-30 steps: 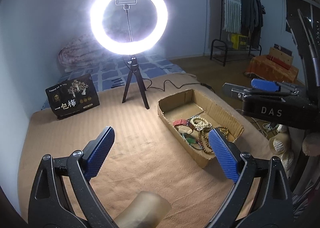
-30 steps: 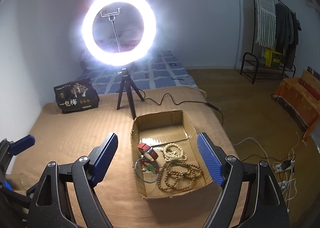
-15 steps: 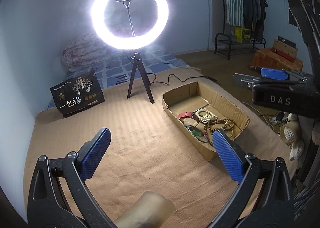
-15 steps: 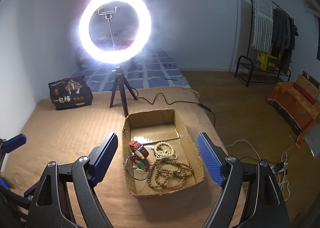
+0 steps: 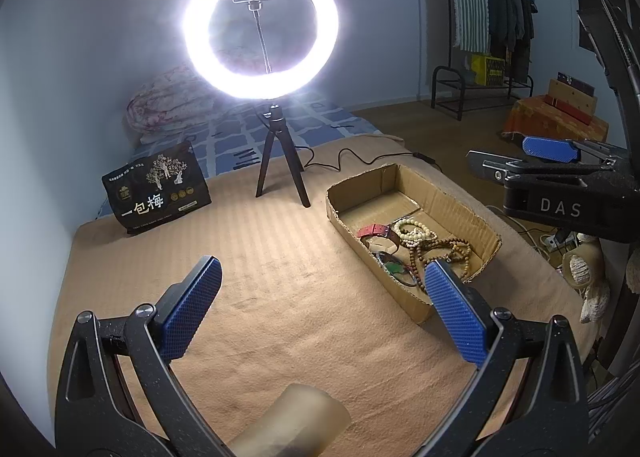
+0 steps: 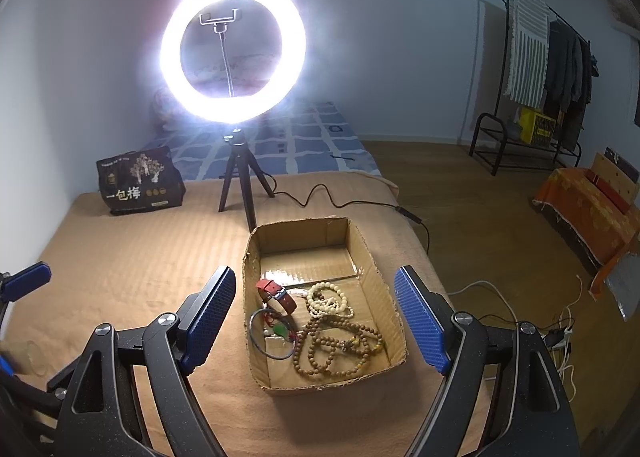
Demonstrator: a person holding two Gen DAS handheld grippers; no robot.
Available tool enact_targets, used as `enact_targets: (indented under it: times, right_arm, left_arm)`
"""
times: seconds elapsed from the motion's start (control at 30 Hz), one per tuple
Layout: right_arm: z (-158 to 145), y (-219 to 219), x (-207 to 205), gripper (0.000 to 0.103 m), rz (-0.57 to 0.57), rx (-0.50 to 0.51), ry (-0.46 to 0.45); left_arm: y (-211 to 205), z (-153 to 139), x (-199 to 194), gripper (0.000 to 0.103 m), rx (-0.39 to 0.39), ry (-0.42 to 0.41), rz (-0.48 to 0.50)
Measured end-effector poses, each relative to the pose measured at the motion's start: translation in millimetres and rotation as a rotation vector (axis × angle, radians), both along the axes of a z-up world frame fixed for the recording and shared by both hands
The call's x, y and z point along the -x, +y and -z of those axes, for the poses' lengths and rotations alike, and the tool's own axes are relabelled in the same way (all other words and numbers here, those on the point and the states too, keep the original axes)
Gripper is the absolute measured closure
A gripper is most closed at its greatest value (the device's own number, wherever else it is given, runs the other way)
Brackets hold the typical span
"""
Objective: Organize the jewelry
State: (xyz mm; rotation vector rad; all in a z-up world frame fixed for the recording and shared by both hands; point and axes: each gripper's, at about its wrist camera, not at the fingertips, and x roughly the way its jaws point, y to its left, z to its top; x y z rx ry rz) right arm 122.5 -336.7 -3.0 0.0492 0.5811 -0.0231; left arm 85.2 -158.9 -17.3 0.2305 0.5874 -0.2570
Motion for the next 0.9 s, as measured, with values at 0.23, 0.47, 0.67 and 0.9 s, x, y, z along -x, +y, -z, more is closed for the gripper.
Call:
enact_targets:
  times: [0.23, 0.47, 0.67, 0.9]
  right_arm:
    - [0.9, 2.8, -0.4, 0.021, -0.009, 0.008, 0.005]
    - [0.9, 3.8, -0.8, 0.021, -0.012, 0.013, 0.01]
    - [1.2, 4.3, -1.1, 0.021, -0.012, 0.015, 0.012]
    - [2.5, 4.5, -0.7, 0.021, -0.014, 0.017, 0.015]
  left_arm:
    - [-0.3, 0.5, -0.2, 0.0, 0.0, 0.001, 0.002]
    - [-0.5, 0.4, 0.2, 0.0, 0.0, 0.0, 0.002]
    - [-0.8, 0.7, 0.3, 0.0, 0.0, 0.003, 0.001]
    - [-1.2, 0.8, 0.2, 0.0, 0.0, 0.001, 0.002]
